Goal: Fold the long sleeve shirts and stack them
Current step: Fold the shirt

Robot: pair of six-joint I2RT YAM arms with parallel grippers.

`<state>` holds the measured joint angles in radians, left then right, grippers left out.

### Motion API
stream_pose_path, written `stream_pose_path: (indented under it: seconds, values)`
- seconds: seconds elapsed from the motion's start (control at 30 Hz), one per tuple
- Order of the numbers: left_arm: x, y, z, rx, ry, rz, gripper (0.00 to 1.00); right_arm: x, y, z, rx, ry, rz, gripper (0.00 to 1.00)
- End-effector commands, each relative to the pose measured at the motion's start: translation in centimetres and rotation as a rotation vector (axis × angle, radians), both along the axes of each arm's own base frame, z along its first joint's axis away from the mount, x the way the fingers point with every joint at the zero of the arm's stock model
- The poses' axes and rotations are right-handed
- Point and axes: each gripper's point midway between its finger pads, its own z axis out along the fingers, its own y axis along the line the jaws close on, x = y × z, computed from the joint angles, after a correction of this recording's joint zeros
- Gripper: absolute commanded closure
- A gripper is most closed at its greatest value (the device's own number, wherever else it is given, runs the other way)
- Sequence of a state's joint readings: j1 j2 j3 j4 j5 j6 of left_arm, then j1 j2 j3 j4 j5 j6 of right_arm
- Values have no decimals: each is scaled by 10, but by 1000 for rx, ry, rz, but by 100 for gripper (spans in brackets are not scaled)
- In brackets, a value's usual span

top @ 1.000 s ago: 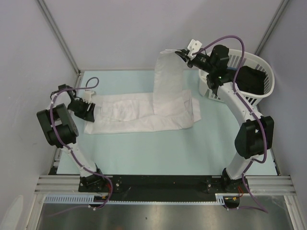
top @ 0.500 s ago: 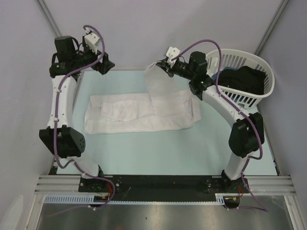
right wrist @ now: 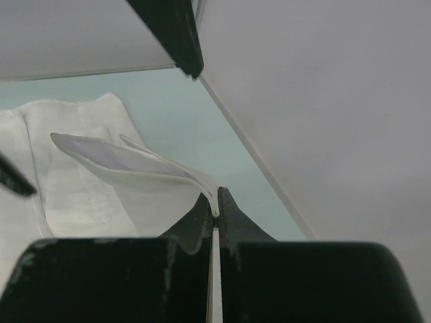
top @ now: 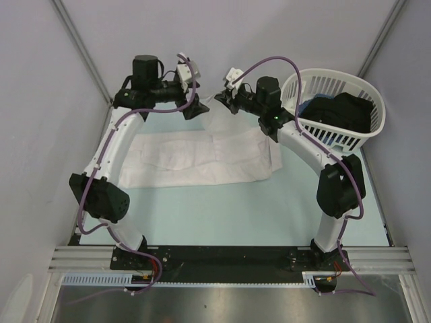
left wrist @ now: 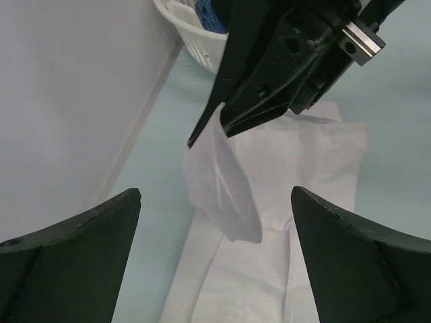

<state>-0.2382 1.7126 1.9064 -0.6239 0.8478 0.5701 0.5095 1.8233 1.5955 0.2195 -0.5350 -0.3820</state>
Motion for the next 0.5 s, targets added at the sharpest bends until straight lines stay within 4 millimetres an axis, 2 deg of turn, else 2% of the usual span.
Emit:
stream_pose_path:
  seconds: [0.0, 0.03, 0.07, 0.1, 0.2, 0.23, 0.3, 0.33, 0.37, 0.43, 0.47]
  values:
    - [-6, -14, 3, 59, -101, -6, 0, -6, 6, 28, 50, -31, -1, 100]
    - [-7, -20, 2, 68, -109, -15, 1, -6, 6, 27, 48, -30, -1, 100]
    - [3, -18, -6, 96, -108, 29, 1, -8, 7, 28, 49, -33, 4, 100]
    - [8, -19, -5, 103, -126, 47, 2, -12, 8, 28, 47, -36, 10, 100]
    - [20, -20, -10, 126, -132, 82, 16, -19, 9, 28, 34, -54, 22, 100]
    - [24, -18, -10, 133, -142, 91, 31, -20, 9, 24, 26, -52, 23, 100]
    - [26, -17, -15, 162, -154, 83, 52, -21, 6, 22, 15, -53, 17, 100]
    - [26, -16, -18, 178, -158, 73, 77, -22, 4, 21, 8, -49, 11, 100]
    - [26, -15, -23, 197, -163, 64, 86, -22, 1, 20, 4, -43, 3, 100]
    - [26, -14, -30, 221, -158, 50, 97, -21, -10, 16, -8, -6, -13, 98]
    - [25, -15, -33, 220, -146, 47, 100, -21, -15, 14, -8, 9, -20, 93]
